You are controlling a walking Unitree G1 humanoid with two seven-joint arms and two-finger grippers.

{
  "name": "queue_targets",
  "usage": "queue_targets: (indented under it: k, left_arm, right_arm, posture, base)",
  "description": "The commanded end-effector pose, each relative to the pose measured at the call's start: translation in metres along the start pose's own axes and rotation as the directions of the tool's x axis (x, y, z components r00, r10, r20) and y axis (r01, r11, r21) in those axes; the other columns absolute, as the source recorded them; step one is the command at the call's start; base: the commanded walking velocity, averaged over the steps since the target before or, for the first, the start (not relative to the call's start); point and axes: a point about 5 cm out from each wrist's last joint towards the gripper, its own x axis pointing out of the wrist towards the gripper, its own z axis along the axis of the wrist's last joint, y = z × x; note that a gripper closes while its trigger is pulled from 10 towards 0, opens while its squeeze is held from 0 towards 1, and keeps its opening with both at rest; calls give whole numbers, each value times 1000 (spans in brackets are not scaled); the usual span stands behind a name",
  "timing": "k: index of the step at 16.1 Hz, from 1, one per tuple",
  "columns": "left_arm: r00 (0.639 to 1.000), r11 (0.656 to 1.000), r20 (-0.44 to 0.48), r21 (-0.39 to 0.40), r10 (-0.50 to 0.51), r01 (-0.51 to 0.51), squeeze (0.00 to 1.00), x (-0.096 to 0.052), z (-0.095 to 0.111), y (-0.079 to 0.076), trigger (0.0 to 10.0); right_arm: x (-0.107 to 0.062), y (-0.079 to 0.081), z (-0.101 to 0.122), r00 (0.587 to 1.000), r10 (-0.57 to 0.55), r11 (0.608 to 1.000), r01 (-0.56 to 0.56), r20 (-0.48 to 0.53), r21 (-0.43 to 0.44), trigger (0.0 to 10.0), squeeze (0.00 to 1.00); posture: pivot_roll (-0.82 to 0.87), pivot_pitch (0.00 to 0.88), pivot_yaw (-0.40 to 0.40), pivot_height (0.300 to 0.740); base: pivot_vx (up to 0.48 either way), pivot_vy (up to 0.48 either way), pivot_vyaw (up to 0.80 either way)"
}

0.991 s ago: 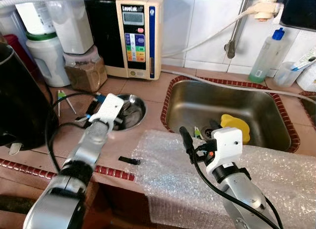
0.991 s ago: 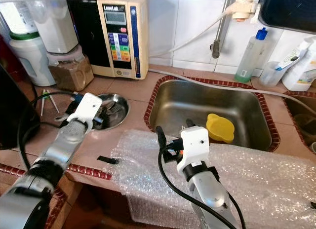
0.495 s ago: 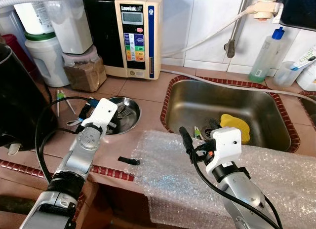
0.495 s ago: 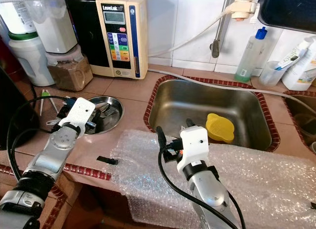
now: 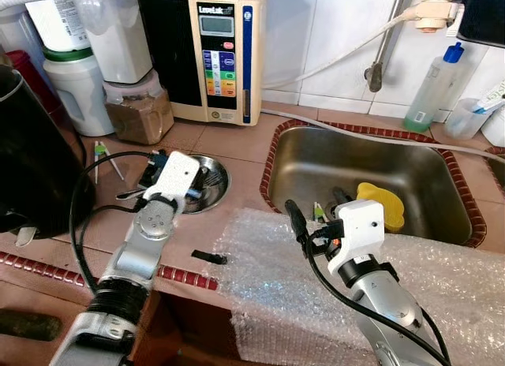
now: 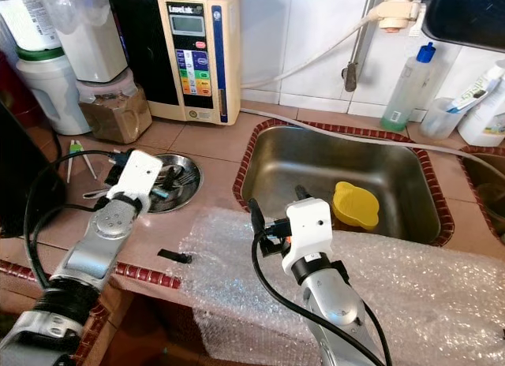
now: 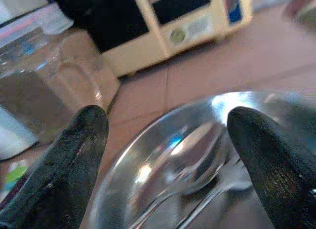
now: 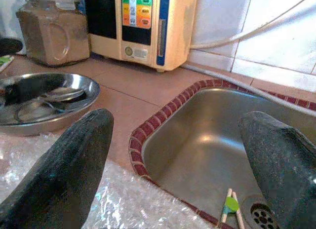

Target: Kitchen organization

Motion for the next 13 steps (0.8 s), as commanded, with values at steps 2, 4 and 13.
queue_targets:
  k: [2,4,13]
  left_arm:
    - [999,1000,54,-26,0,1,0,3,13,4,10000]
    - [994,998,105,-58,19,-13,0,4,20,8,10000]
    - [988,992,89,5,-125,125,1000,18,21,10,10000]
  right_arm:
    - [1,-4,2,1000,-10,1000,11,9,-16,10000,0]
    - [1,-4,2,1000,-12,1000,12,10,-16,10000,0]
    - [-6,4,4,998,65,995,-65,6,82,10000,0]
  posture:
    - [70,0,23,740]
    - [65,0,21,740]
    - [43,0,30,740]
  base:
    - [0,0,0]
    - [0,0,0]
    - [0,0,0]
